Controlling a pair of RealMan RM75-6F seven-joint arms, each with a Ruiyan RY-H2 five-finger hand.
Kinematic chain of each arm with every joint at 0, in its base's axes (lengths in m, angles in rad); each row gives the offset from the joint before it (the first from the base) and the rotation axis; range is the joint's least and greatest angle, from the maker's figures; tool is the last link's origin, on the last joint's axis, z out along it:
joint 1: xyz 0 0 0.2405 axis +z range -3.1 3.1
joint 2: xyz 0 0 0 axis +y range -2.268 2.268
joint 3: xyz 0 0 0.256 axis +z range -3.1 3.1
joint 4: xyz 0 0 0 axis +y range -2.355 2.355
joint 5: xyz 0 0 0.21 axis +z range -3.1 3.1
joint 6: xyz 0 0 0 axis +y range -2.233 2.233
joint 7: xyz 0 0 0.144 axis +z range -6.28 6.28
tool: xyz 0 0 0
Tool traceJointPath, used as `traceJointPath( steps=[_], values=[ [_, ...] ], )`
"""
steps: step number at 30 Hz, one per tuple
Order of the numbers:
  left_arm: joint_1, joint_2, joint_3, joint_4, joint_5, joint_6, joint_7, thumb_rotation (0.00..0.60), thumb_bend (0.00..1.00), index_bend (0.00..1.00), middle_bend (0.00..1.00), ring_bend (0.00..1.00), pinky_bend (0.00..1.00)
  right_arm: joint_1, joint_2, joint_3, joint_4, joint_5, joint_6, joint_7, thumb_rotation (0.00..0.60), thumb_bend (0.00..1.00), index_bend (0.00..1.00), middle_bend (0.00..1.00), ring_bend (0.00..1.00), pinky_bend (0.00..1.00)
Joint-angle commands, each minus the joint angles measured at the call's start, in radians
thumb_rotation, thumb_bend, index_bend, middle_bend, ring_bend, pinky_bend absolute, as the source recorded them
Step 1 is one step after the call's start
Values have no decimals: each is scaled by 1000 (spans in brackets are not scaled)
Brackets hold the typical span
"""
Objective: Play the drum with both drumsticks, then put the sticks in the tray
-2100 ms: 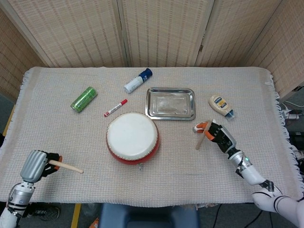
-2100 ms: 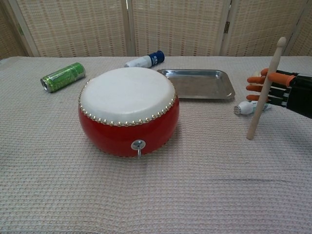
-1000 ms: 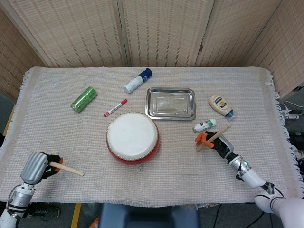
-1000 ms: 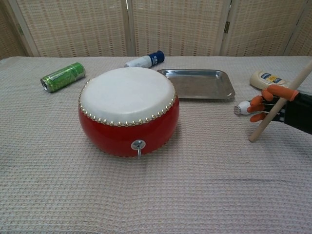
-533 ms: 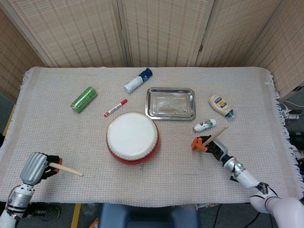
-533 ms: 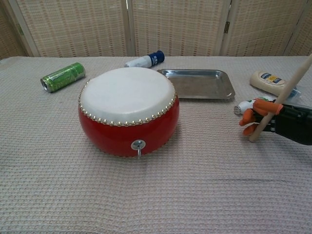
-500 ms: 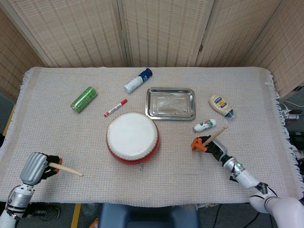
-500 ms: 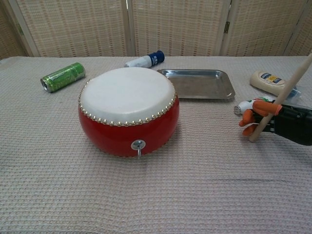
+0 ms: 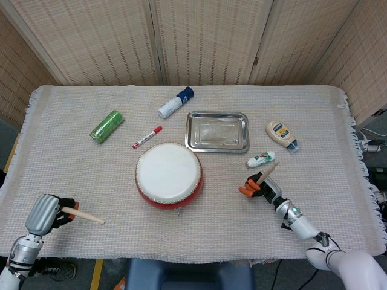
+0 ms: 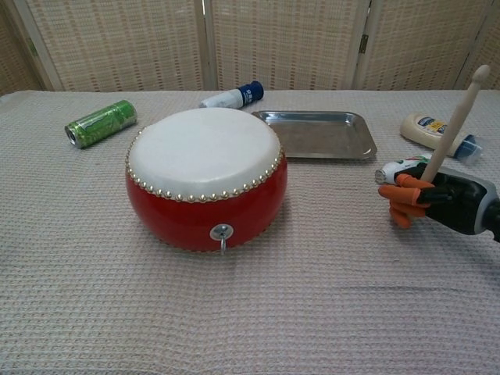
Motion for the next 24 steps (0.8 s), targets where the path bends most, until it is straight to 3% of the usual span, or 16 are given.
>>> traceJointPath(
  steps=[1, 7, 12, 16, 20, 24],
  values=[
    [-2, -1, 1, 9, -2, -6, -7, 600, 593, 975, 1000, 1000, 1000, 3, -16, 21, 3, 9, 27, -29, 600, 270, 1000, 1000, 949, 842],
    [-4, -8, -3, 28, -5, -7, -27, 600, 593, 974, 1000, 1000, 1000, 9, -10, 46, -16, 11, 77, -107, 600, 479, 1000, 1000, 1000, 990],
    [-6, -20, 0, 44, 0, -7, -33, 600, 593, 974, 1000, 1000, 1000, 12, 6, 50, -45, 12, 80, -189, 600, 664, 1000, 1000, 1000, 1000],
    [-6, -24, 0, 55, -1, -7, -38, 600, 594, 973, 1000, 1000, 1000, 17, 18, 44, -62, 8, 67, -290, 600, 751, 1000, 1000, 1000, 1000],
    [-6, -24, 0, 64, -1, -6, -40, 600, 594, 974, 1000, 1000, 1000, 25, 50, 51, -108, 17, 40, -477, 600, 807, 1000, 1000, 1000, 1000],
    [-14, -20, 1, 67, 4, -12, -29, 600, 593, 973, 1000, 1000, 1000, 64, 155, 35, -243, -2, -29, -737, 600, 822, 1000, 1000, 1000, 1000]
  ],
)
